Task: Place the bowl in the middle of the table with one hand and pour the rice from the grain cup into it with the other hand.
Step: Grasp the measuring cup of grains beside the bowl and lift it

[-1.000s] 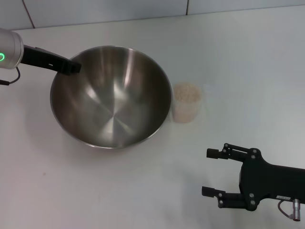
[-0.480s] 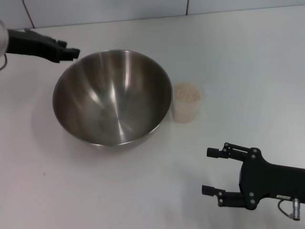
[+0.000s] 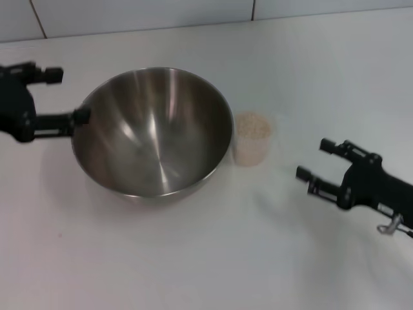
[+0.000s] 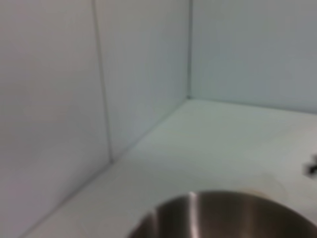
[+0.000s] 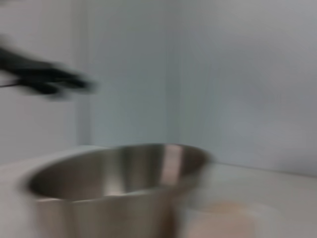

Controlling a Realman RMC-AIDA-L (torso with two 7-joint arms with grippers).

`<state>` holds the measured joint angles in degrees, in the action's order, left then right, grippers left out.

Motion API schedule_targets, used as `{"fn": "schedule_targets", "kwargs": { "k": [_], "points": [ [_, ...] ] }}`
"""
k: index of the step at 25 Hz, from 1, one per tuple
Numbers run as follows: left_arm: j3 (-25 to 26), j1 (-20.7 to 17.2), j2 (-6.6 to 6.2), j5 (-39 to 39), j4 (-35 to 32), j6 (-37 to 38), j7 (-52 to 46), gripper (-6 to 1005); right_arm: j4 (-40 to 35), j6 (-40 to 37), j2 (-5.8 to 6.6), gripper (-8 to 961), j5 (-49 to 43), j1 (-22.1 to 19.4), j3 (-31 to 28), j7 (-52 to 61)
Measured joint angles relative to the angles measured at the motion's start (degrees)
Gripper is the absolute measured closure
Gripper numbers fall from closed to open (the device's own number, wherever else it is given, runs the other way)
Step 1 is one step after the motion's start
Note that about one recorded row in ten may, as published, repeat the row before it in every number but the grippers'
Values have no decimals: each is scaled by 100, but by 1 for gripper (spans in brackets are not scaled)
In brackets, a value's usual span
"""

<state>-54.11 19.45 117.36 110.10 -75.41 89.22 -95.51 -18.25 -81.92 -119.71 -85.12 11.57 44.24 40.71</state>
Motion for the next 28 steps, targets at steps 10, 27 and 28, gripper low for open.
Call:
{"fn": "schedule_targets", "kwargs": {
  "k": [10, 27, 28],
  "points": [
    [-73, -9, 71, 457, 167, 133, -21, 129, 836, 1063, 21, 180, 217, 728, -808, -363],
    [-102, 298, 85, 833, 375, 131, -146, 130, 1047, 1344, 26, 184, 174, 1098, -758, -368],
    [-109, 302, 85, 843, 375, 131, -160, 130, 1038, 1365, 23, 184, 185, 1115, -768, -369]
  ]
}}
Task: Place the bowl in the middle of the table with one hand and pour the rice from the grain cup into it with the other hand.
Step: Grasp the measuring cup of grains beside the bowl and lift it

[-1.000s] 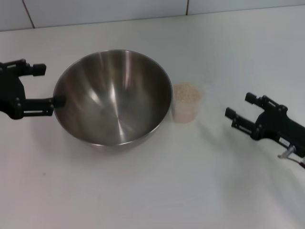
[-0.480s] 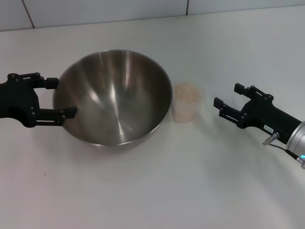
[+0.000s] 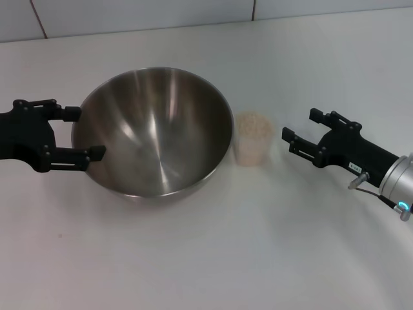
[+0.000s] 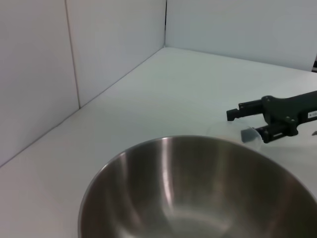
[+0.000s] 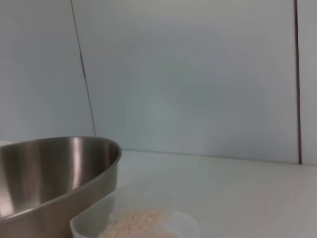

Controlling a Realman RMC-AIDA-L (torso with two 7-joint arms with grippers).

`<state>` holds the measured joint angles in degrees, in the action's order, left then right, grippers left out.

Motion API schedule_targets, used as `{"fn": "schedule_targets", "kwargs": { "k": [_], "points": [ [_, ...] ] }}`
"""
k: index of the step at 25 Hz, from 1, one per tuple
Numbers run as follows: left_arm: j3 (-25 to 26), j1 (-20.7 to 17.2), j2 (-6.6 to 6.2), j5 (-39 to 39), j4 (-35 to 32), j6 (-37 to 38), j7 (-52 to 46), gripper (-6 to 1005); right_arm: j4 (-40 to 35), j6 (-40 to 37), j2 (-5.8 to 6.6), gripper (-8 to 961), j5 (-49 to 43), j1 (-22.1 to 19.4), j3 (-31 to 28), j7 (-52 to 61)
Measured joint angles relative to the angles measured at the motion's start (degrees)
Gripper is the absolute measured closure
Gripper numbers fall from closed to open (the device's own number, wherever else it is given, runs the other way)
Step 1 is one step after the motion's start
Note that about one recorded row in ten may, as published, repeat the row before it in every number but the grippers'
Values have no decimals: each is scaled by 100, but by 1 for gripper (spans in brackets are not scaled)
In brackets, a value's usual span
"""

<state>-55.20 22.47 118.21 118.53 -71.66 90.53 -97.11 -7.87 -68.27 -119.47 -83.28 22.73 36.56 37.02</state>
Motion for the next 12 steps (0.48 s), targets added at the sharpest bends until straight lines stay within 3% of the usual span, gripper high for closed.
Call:
{"fn": "schedule_targets", "kwargs": {
  "k": [12],
  "points": [
    [-51, 3, 0, 50, -6, -2, -10, 130, -5, 225, -7, 187, 21, 286, -51, -22]
  ]
}}
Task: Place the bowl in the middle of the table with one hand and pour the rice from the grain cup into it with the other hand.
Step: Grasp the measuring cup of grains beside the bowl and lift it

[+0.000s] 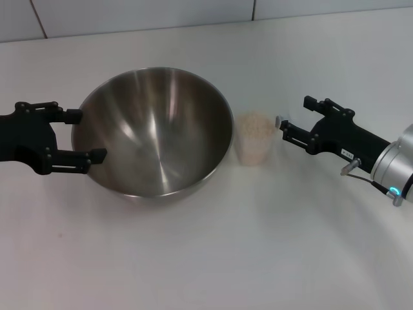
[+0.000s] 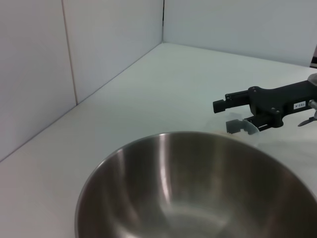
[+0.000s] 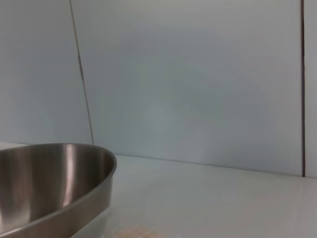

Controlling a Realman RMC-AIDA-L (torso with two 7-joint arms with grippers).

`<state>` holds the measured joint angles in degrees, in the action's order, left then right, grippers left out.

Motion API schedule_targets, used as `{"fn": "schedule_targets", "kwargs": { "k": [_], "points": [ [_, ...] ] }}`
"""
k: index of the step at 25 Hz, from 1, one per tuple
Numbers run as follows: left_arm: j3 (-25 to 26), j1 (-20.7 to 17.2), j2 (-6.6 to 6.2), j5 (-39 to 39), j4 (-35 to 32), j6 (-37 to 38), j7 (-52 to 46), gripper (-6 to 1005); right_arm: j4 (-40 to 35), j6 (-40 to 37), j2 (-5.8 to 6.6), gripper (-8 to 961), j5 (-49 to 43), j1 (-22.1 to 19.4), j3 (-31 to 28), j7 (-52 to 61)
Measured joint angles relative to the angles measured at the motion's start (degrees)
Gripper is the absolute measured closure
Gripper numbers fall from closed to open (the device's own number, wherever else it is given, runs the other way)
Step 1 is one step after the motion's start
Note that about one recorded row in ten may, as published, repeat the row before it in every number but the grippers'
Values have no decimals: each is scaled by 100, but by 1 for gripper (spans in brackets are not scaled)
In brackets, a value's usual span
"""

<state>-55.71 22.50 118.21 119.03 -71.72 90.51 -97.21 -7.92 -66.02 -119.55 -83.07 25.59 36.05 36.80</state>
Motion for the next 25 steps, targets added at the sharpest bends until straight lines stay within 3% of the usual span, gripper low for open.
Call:
{"fn": "schedule_targets", "kwargs": {
  "k": [6, 17, 20, 25],
  "points": [
    [-10, 0, 0, 13, 0, 0, 0, 129, 15, 134, -7, 188, 8, 119, -2, -3],
    [-10, 22, -9, 20, 0, 24, -12, 131, 314, 177, -20, 339, 167, 240, -27, -570],
    [-12, 50, -9, 22, 0, 33, -13, 131, 322, 163, -20, 577, 170, 242, -28, -578],
    [-71, 72, -9, 59, 0, 34, -16, 133, 320, 148, -17, 805, 170, 242, -29, -590]
  ]
}}
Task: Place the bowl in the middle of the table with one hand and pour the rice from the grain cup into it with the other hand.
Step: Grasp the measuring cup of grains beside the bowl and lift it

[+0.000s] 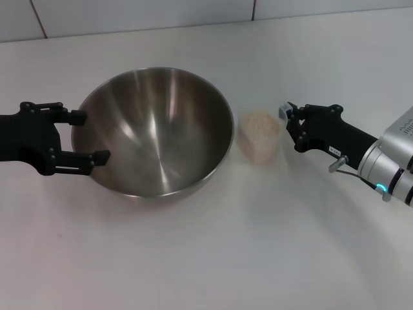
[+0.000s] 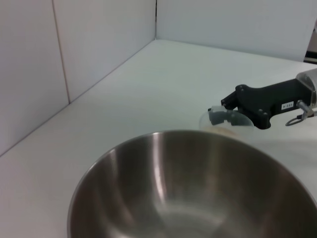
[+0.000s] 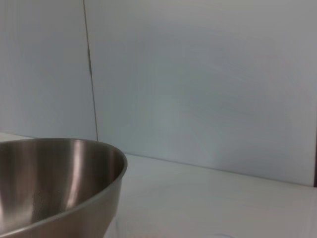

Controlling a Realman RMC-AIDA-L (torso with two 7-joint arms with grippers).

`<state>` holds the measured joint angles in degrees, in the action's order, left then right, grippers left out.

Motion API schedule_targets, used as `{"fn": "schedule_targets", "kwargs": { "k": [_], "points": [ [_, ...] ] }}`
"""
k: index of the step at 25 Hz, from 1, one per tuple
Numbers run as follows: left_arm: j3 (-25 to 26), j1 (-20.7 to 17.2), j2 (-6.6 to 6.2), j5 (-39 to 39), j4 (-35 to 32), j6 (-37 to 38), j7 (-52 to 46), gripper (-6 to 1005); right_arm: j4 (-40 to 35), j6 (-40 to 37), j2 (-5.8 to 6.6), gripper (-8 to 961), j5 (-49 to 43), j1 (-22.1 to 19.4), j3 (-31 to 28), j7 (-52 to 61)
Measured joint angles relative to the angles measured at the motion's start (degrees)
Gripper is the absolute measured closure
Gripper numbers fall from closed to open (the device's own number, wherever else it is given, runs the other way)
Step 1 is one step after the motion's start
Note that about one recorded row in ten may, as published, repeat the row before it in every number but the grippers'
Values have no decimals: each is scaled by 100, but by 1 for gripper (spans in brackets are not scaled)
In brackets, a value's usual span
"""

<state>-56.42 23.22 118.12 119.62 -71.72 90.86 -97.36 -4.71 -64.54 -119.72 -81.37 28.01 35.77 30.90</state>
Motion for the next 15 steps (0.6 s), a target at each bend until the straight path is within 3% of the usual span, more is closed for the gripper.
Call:
{"fn": "schedule_targets", "kwargs": {
  "k": [6, 15],
  "points": [
    [-9, 32, 7, 103, -2, -1, -9, 133, 9, -188, 2, 944, 4, -50, -140, -181],
    [-6, 34, 5, 106, -57, -3, -57, 134, 134, -1959, 3, 944, 9, -273, -1634, -1447]
  ]
}}
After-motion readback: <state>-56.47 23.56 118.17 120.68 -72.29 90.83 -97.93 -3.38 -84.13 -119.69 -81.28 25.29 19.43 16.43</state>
